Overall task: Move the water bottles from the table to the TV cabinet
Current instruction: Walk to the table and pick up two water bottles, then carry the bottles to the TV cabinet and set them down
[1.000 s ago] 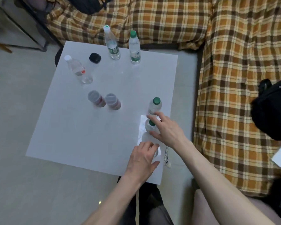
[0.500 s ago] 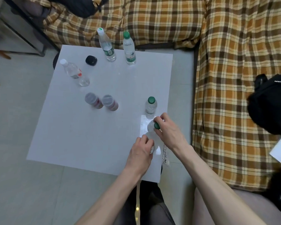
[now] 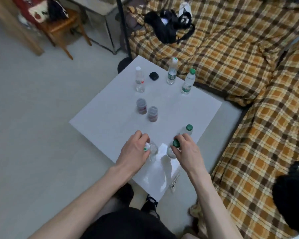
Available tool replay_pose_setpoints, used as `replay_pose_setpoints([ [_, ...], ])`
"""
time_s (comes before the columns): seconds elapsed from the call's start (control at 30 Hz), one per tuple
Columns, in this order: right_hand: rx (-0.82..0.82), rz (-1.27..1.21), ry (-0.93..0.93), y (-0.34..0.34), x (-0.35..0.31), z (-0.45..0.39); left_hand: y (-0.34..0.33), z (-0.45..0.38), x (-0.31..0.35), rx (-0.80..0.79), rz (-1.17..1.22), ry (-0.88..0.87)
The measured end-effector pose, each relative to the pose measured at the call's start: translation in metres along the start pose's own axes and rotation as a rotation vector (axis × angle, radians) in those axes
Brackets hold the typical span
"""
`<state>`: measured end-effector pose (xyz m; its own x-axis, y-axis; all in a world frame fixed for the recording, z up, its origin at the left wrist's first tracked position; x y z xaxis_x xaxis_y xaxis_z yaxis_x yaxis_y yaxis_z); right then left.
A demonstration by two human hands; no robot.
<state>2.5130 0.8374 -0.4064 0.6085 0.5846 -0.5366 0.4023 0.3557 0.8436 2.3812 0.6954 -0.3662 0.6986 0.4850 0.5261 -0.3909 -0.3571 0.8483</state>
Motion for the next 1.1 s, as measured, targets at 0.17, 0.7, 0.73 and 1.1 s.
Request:
replay_pose_setpoints([
  [0.17, 0.060, -0.017, 0.182, 0.025, -0.095, -0.012, 0.080, 0.023, -0.050, 0.201, 0.087, 0.209],
  [0.7, -0.146, -0.071, 0.875, -0.060, -0.472, -0.010, 0.331, 0.198, -0.254, 0.860, 0.189, 0.688],
  [0.73, -0.158, -0.084, 0.905, -0.071, -0.496, -0.007, 0.345, 0.211, -0.267, 0.889, 0.196, 0.715],
  [1.1, -0.214, -0.275, 1.185, -0.167, -0.729, 0.061, 0.462, 0.332, -0.394, 1.133, 0.146, 0.862],
])
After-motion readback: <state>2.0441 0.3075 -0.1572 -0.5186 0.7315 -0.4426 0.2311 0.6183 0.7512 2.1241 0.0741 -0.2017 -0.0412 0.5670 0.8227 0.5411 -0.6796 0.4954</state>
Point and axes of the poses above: each hand's wrist, its own z-axis away from the middle knuckle, its own y-axis out of the back of the hand, x = y × z, the point moved 9 cm from there along -z, towards the middle knuckle, and after that the axes turned 10 degrees about x, right-handed, at the moved point
